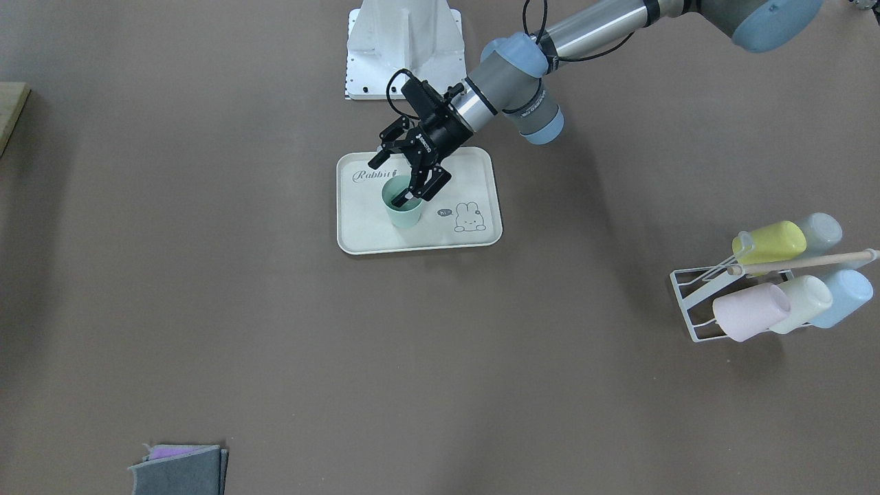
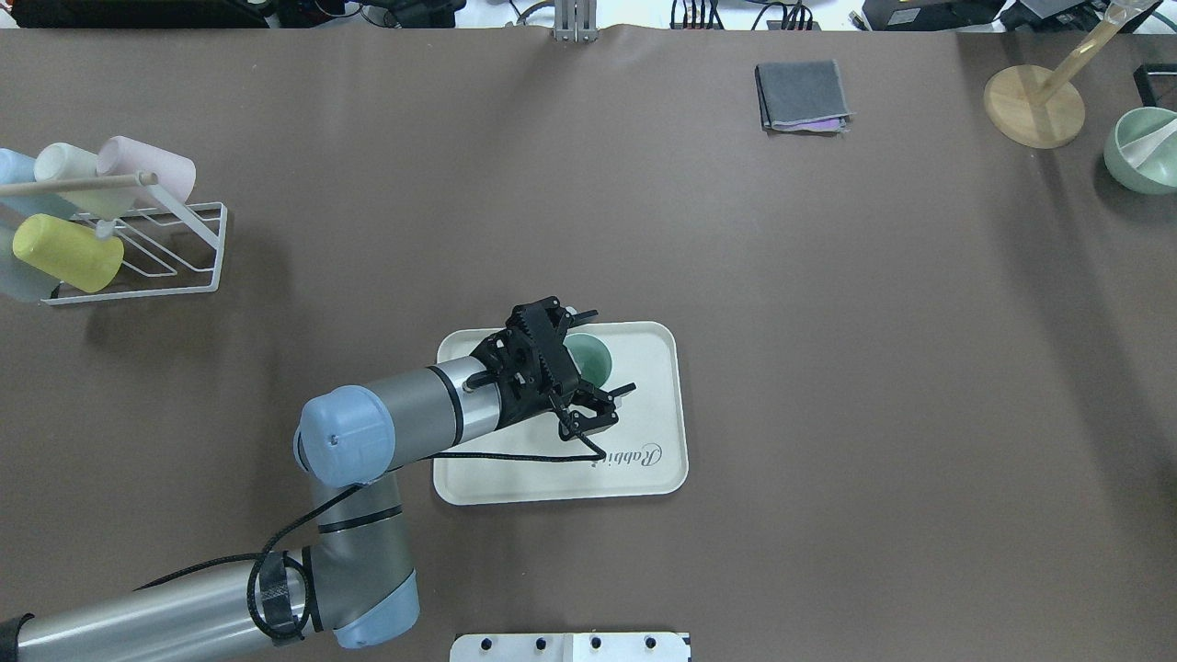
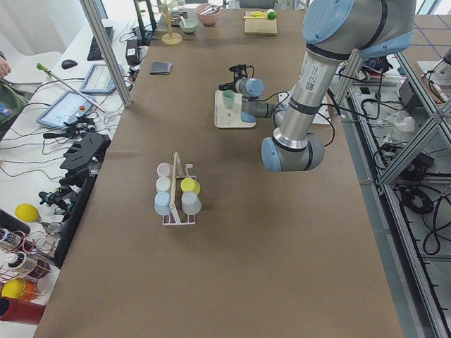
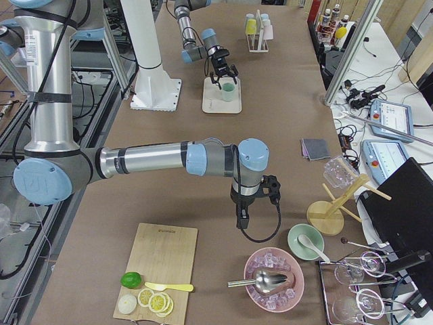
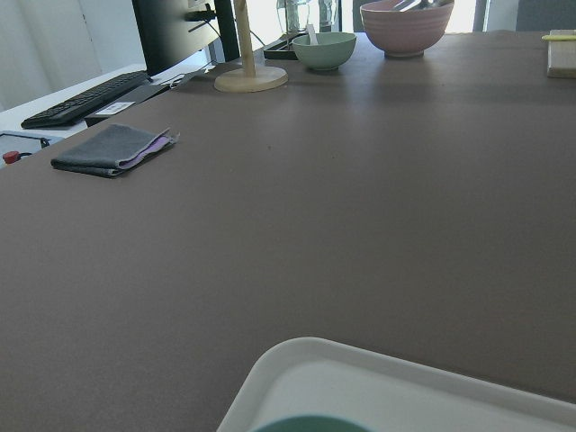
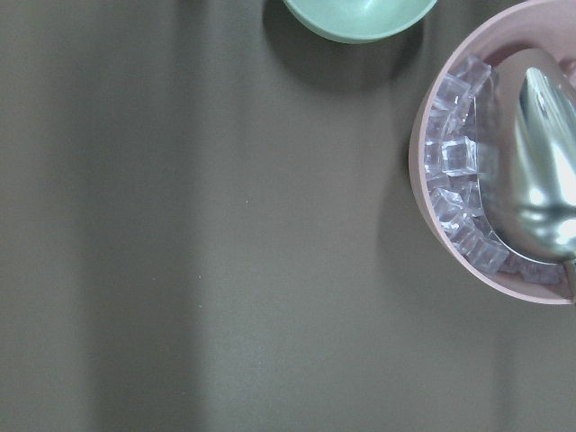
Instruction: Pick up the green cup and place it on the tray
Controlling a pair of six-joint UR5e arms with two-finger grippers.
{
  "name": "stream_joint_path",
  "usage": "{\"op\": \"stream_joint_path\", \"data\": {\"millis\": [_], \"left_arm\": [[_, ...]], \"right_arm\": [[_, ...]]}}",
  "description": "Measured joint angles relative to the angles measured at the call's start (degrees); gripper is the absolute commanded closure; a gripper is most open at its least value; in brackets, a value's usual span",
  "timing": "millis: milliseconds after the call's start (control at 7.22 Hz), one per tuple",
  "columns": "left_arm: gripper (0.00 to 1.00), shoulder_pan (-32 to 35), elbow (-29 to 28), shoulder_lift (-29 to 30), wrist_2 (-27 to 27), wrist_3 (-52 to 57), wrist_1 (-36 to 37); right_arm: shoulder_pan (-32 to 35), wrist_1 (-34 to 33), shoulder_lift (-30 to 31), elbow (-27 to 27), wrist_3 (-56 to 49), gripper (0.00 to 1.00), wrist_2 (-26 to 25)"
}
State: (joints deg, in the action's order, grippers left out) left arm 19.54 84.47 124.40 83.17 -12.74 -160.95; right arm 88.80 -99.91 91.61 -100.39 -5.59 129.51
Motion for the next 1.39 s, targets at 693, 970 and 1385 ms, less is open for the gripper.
{"op": "stream_joint_path", "data": {"millis": [693,970,1385], "left_arm": [[0.01,8.84,17.01,-1.62,0.02,0.26,33.98],[0.01,12.53,19.27,-1.41,-0.02,0.39,45.62],[0.01,17.62,21.62,-0.93,-0.31,0.82,58.03]], "right_arm": [[-0.15,1.29,0.49,-0.32,0.01,0.0,0.12],[-0.14,1.37,0.53,-0.43,0.05,0.0,0.9],[-0.12,1.38,0.72,-0.29,0.0,0.0,1.99]]}}
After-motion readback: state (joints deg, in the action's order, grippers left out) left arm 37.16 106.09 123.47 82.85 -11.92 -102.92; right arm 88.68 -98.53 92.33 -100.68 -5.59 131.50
